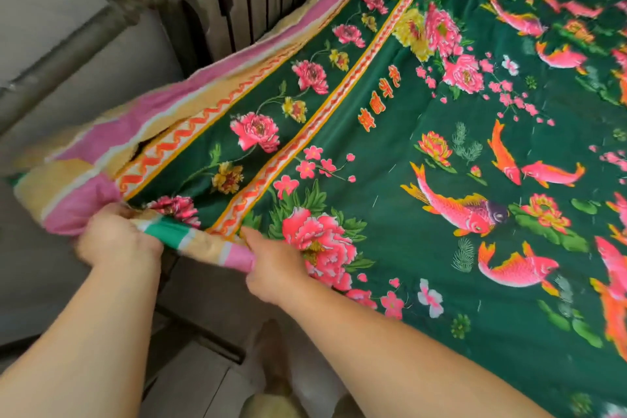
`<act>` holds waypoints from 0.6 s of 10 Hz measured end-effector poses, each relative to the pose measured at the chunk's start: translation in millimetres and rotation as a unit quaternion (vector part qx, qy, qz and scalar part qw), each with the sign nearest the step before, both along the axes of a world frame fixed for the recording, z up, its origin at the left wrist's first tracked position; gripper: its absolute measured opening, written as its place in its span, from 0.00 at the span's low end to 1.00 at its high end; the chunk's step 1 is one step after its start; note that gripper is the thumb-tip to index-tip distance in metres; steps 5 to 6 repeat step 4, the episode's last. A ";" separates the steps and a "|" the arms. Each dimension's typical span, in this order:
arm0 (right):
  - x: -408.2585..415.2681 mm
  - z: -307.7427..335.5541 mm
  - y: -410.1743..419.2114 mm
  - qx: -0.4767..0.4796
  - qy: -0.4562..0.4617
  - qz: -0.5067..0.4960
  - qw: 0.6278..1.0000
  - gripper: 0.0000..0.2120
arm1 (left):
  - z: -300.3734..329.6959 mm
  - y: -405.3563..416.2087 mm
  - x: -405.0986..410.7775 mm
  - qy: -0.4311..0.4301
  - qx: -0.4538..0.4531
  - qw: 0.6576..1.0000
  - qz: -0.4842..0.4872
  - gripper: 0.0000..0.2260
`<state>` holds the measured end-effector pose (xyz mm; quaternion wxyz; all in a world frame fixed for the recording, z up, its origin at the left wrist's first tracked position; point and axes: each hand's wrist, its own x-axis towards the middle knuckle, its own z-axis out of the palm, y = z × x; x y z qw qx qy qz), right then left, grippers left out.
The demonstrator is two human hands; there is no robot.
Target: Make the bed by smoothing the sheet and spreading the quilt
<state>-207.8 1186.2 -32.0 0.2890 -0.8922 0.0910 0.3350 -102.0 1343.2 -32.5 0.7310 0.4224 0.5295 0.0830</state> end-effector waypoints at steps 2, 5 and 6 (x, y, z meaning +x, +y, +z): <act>-44.9 -28.0 -19.9 0.034 0.167 0.081 0.982 0.30 | -26.6 -5.3 -33.5 0.299 0.324 0.826 -0.351 0.15; -65.8 -15.4 -76.5 0.007 0.150 -0.016 0.989 0.24 | -27.2 -56.8 -38.9 0.229 0.061 0.957 -0.165 0.21; -65.8 -15.4 -76.5 0.007 0.150 -0.016 0.989 0.24 | -27.2 -56.8 -38.9 0.229 0.061 0.957 -0.165 0.21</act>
